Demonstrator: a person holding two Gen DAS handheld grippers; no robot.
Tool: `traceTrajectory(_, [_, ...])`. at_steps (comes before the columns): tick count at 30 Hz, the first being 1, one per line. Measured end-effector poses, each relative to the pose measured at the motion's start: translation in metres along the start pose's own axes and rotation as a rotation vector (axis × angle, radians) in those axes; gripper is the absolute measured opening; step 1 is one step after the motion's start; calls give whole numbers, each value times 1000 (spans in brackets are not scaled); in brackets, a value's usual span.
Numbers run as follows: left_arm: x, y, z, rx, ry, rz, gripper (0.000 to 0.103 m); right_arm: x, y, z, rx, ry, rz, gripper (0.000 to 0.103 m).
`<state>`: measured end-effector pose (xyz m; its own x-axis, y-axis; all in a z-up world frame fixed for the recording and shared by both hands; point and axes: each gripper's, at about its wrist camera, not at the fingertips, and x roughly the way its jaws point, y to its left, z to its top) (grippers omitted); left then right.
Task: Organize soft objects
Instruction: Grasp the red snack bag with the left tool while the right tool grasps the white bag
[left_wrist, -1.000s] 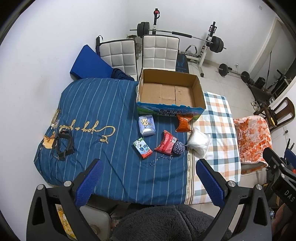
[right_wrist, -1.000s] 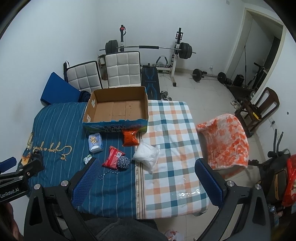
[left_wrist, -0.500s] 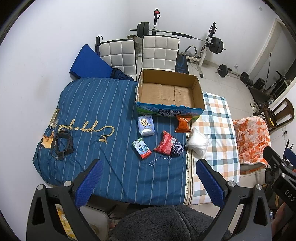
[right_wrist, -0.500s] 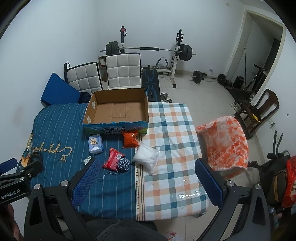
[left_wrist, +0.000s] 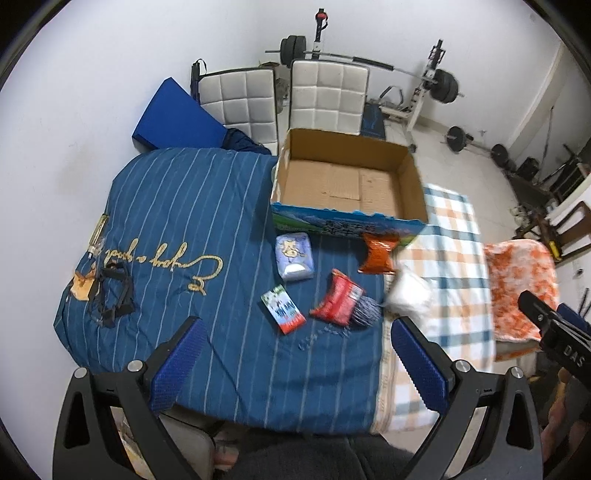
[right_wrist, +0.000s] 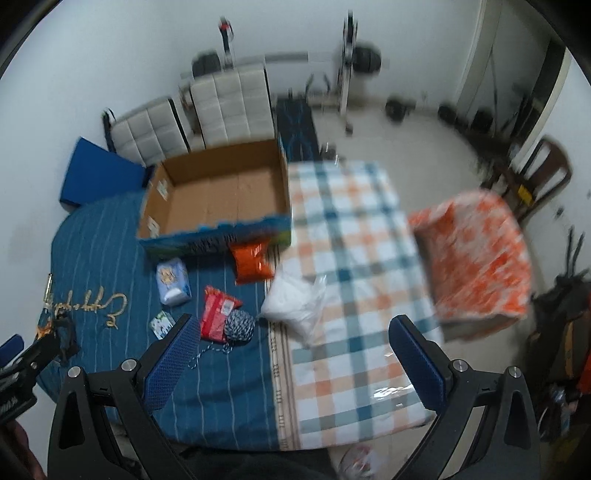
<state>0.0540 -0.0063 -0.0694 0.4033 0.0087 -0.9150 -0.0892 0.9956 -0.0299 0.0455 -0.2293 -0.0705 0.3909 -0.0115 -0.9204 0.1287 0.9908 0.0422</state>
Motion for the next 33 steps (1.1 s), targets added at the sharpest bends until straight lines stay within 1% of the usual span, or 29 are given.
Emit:
traceTrajectory(2, [27, -2, 4, 2, 24, 25, 103, 49, -2, 10, 13, 70, 0, 103])
traceTrajectory(3, [41, -3, 6, 2, 33, 32, 103, 74, -3, 12, 20, 106, -18, 103])
traceTrajectory(5, [83, -7, 10, 6, 87, 67, 103, 128, -5, 17, 45, 184, -37, 103])
traceTrajectory(6, [95, -8, 11, 8, 100, 70, 103, 154, -8, 19, 67, 220, -39, 103])
traceTrajectory(7, [118, -10, 13, 12, 124, 83, 103, 182, -11, 19, 92, 259, -52, 103])
traceTrajectory(8, [134, -12, 14, 17, 138, 92, 103, 205, -14, 21, 116, 295, -63, 103])
traceTrajectory(9, [157, -16, 15, 27, 164, 100, 103, 226, -17, 21, 146, 330, -54, 103])
traceTrajectory(10, [171, -19, 16, 33, 179, 102, 103, 248, -20, 20, 173, 363, -44, 103])
traceTrajectory(14, [246, -34, 18, 89, 277, 114, 102, 305, -21, 15, 221, 468, -28, 103])
traceTrajectory(15, [262, -38, 18, 105, 301, 113, 102, 315, -20, 13, 227, 486, -22, 103])
traceTrajectory(17, [293, -46, 14, 135, 355, 102, 97, 328, -18, 9, 236, 512, -2, 101])
traceTrajectory(19, [316, -53, 10, 155, 400, 76, 95, 332, -16, 6, 225, 514, -5, 101])
traceTrajectory(21, [333, -63, 4, 182, 442, 38, 95, 333, -13, 5, 189, 510, -10, 101])
traceTrajectory(24, [349, -73, -2, 215, 476, 30, 96, 334, -7, 4, 105, 524, -11, 98])
traceTrajectory(26, [357, -74, -3, 197, 486, 4, 93, 329, -4, 3, 45, 540, -7, 96])
traceTrajectory(28, [360, -72, 0, 170, 489, -16, 82, 323, -4, 0, 1, 556, 0, 92])
traceTrajectory(31, [359, -68, 8, 132, 488, -49, 80, 314, -6, -4, -27, 567, -5, 91])
traceTrajectory(33, [358, -65, 14, 128, 473, -29, 80, 310, -6, -4, -17, 578, 8, 91])
